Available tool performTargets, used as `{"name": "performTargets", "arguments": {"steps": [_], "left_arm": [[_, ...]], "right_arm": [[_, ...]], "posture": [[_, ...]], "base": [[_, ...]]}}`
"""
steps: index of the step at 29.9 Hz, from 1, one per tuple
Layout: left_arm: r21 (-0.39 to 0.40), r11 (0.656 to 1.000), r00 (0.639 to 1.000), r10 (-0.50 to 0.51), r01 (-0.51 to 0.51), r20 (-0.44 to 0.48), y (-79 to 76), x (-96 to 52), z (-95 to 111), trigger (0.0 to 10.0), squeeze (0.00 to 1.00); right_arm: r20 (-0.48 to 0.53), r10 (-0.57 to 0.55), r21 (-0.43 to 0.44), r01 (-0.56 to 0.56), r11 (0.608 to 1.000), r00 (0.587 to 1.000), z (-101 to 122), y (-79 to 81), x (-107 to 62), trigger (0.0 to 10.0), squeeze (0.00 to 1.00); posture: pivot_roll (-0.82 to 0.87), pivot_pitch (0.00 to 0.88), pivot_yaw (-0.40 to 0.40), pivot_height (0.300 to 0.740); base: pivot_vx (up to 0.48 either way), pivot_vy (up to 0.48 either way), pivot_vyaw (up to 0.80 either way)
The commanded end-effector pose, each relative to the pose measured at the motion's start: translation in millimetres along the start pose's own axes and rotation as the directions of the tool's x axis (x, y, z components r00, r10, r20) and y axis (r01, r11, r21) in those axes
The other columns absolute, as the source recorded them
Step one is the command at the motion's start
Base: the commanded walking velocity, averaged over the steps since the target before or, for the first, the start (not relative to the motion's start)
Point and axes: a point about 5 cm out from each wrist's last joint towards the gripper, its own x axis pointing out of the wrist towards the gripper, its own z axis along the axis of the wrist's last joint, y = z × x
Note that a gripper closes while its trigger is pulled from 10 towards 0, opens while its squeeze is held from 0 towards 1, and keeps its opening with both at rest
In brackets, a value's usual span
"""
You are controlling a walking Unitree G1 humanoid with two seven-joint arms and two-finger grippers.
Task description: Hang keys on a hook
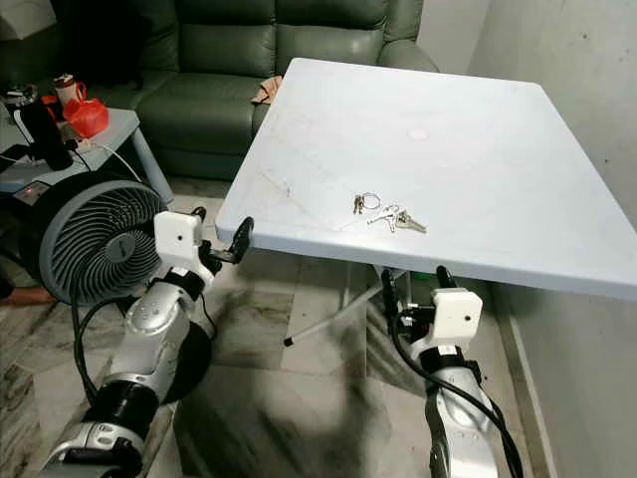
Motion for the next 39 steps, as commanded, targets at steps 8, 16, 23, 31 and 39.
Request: {"name": "performTargets", "arguments": {"steps": [8, 16, 23, 31, 39], "left_arm": [[-0.047, 0.999, 0.997, -0.012, 0.008, -0.070, 9.4, -25.8, -9.2, 10.0, 0.00], [-0.129, 0.992, 0.997, -0.024, 0.015, -0.068, 12.7, -35.1, -2.9, 10.0, 0.00], [-0.038, 0.997, 0.991, -0.075, 0.071, -0.108, 3.0, -27.2, -2.8, 10.0, 0.00], [-0.070, 0.994, 0.989, -0.093, 0.086, -0.111, -0.6, -26.6, -1.7, 10.0, 0.00], [-0.067, 0.994, 0.989, -0.098, 0.091, -0.109, -2.6, -26.1, -0.7, 10.0, 0.00]], "right_arm": [[-0.037, -0.038, -0.017, 0.037, 0.999, 0.999, 0.7, -3.1, -21.4, 10.0, 1.00], [-0.049, -0.057, 0.006, 0.057, 0.998, 0.997, 5.2, -5.6, -26.4, 10.0, 1.00], [-0.058, 0.014, 0.006, -0.014, 1.000, 0.998, 5.8, 3.8, -20.5, 10.0, 0.00], [-0.071, 0.018, 0.005, -0.018, 1.000, 0.997, 5.3, 2.8, -20.5, 10.0, 0.00], [-0.073, 0.023, 0.001, -0.023, 1.000, 0.997, 6.0, 2.7, -18.6, 10.0, 0.00]], "posture": [[-0.03, 0.065, -0.015, 0.740], [-0.02, 0.059, -0.012, 0.740], [-0.02, 0.053, -0.005, 0.740], [-0.01, 0.054, -0.008, 0.740], [-0.01, 0.059, -0.009, 0.740]], "base": [[0.000, 0.000, 0.00], [0.000, 0.000, 0.00], [0.000, 0.000, 0.00], [0.000, 0.000, 0.00], [0.000, 0.000, 0.00]]}}
